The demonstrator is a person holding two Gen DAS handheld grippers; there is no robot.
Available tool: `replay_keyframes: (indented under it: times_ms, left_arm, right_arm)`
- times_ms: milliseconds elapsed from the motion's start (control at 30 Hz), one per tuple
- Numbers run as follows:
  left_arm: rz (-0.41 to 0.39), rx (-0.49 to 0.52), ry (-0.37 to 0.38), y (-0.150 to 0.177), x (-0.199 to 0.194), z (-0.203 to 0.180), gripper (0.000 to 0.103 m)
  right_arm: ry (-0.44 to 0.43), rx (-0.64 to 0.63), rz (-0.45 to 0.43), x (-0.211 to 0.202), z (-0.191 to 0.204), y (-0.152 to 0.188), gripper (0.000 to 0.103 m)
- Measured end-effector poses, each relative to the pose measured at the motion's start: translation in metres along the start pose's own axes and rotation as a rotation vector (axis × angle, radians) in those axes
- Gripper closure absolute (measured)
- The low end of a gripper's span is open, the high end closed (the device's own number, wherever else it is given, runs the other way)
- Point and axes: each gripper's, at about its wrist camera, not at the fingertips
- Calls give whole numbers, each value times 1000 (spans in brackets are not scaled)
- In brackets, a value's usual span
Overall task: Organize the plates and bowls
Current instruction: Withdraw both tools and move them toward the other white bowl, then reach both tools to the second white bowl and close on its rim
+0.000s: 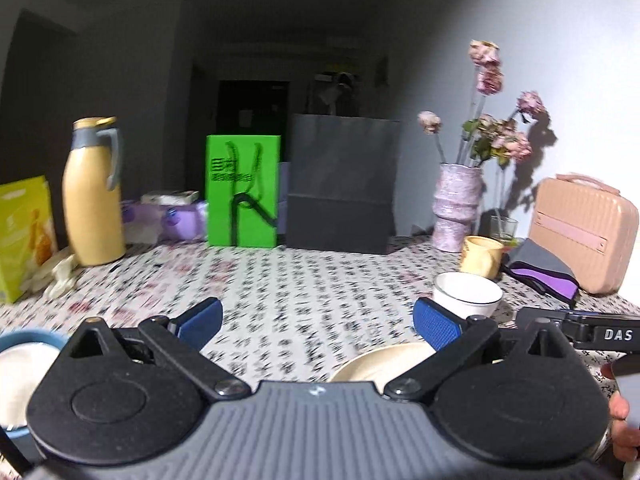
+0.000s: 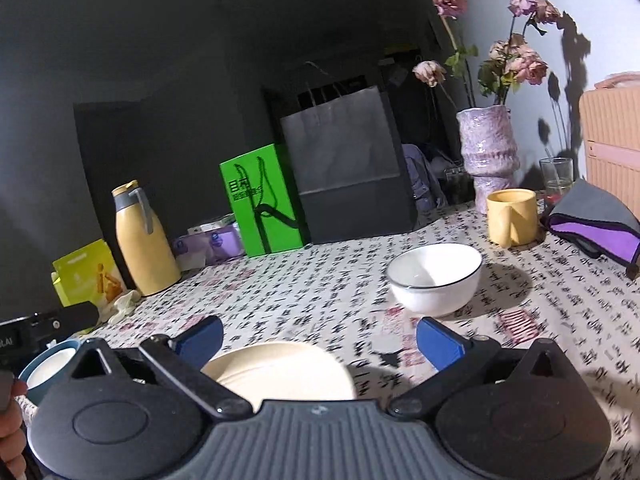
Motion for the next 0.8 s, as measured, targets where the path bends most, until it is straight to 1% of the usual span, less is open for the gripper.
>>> replay_keyframes:
  times_ms: [267, 467, 633, 733, 800]
  left_arm:
    - [14, 67, 69, -25, 35, -43, 0]
    - [51, 82, 118, -41, 64, -67, 0]
    - [97, 69, 143, -53, 89, -79, 0]
    - [148, 45, 152, -61, 106, -81, 0]
    - [184, 22, 144, -67, 119, -82, 0]
  right_arm:
    - [14, -22, -8, 9, -31, -26, 0]
    - [17, -22, 13, 19, -53, -52, 0]
    - [11, -13, 46, 30, -66, -77, 0]
    - [7, -19, 69, 38, -70, -93, 0]
    - [-2, -26, 90, 45, -71, -104, 0]
Point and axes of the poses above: each gripper's, at about its wrist camera, not at the fingertips, and x roughly the way its jaws point, z to its left, y to its underside, and after that the axes turned 9 degrees about x, right-handed
